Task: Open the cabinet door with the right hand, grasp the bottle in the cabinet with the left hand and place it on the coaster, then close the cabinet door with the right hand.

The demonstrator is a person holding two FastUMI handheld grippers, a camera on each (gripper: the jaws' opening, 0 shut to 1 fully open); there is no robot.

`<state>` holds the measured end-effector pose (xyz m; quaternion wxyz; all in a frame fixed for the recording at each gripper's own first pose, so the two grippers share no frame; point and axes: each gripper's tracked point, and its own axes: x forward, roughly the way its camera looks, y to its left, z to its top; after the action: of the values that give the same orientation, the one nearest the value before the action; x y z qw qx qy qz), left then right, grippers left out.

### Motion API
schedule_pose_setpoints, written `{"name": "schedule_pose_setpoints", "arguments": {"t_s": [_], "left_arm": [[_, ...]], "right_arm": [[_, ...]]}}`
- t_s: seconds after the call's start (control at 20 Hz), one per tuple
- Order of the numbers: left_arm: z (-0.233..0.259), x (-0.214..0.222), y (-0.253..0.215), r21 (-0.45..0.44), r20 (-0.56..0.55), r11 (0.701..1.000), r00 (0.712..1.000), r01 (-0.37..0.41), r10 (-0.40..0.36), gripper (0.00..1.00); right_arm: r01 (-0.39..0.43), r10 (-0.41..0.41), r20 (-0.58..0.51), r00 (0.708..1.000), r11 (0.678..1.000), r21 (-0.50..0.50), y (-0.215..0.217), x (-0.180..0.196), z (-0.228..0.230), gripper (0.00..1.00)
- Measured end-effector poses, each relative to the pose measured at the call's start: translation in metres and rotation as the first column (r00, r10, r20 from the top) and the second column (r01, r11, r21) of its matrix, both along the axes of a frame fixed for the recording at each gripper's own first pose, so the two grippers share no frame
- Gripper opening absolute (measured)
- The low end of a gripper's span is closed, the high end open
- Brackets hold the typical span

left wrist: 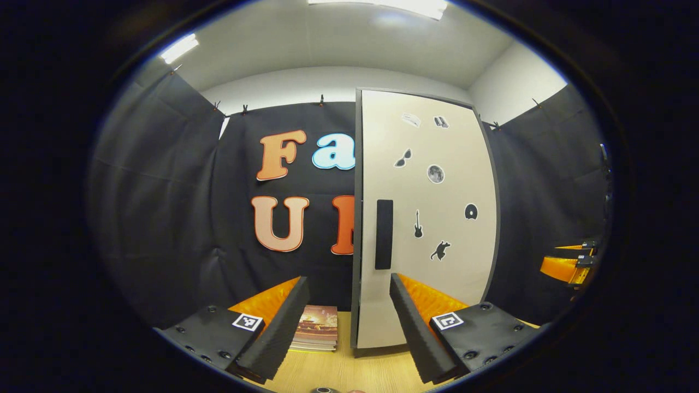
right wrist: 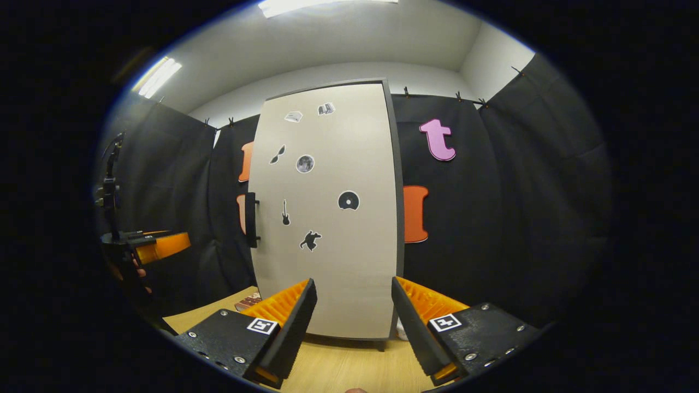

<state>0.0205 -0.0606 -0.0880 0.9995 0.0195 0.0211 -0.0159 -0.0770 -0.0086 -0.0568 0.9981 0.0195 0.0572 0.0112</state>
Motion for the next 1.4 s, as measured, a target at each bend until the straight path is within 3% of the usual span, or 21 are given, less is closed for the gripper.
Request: {"name": "schedule_pose_setpoints", "arguments": {"t_s": [0.05,0.1,0.15,0.2,0.25,0.3,0.35,0.45,0.5,0.6,1.3,1.4], "left_arm": [[0.002,-0.002,0.002,-0.003,0.002,1.0,1.0,-0.003,0.003,0.94],[0.005,-0.004,0.003,-0.005,0.004,1.0,1.0,-0.005,0.005,1.0],[0.008,-0.006,0.004,-0.001,0.012,1.0,1.0,-0.015,0.015,1.0],[0.011,-0.007,0.007,0.002,0.024,1.0,0.999,-0.025,0.025,0.94],[0.012,-0.007,0.007,0.003,0.028,1.0,0.999,-0.027,0.027,0.94],[0.012,-0.006,0.007,0.004,0.027,1.0,0.999,-0.028,0.028,1.0],[0.014,-0.005,0.007,0.003,0.029,1.0,0.999,-0.031,0.031,0.97],[0.017,-0.006,0.008,-0.006,0.034,1.0,0.999,-0.03,0.03,1.0],[0.02,-0.007,0.009,-0.009,0.04,0.999,0.999,-0.032,0.033,0.94],[0.022,-0.008,0.014,-0.004,0.044,0.999,0.998,-0.042,0.042,1.0],[0.037,-0.015,0.007,-0.004,0.053,1.0,0.998,-0.015,0.015,0.94],[0.037,-0.017,0.003,0.002,0.051,1.0,0.999,-0.002,0.001,0.97]], "right_arm": [[0.007,-0.007,0.007,1.0,1.0,-0.003,-0.001,-0.002,0.004,0.86],[0.008,-0.008,0.017,1.0,1.0,-0.004,-0.001,-0.005,0.009,0.86],[0.008,-0.008,0.027,1.0,1.0,-0.003,0.0,-0.007,0.014,0.86],[0.004,-0.004,0.034,0.999,1.0,0.001,0.002,-0.008,0.018,0.86],[-0.001,0.001,0.042,0.999,1.0,0.004,0.005,-0.009,0.022,0.87],[-0.004,0.004,0.047,0.999,1.0,0.006,0.006,-0.009,0.025,0.87],[-0.008,0.008,0.05,0.999,1.0,0.008,0.008,-0.011,0.028,0.86],[-0.015,0.015,0.058,0.998,1.0,0.006,0.012,-0.012,0.032,0.86],[-0.021,0.021,0.056,0.998,1.0,0.001,0.015,-0.012,0.033,0.86],[-0.032,0.033,0.055,0.998,0.999,-0.021,0.017,-0.011,0.036,0.86],[-0.027,0.032,0.102,0.994,0.999,-0.044,0.022,-0.022,0.074,0.9],[-0.022,0.026,0.104,0.994,0.999,-0.033,0.021,-0.022,0.074,0.9]]}}
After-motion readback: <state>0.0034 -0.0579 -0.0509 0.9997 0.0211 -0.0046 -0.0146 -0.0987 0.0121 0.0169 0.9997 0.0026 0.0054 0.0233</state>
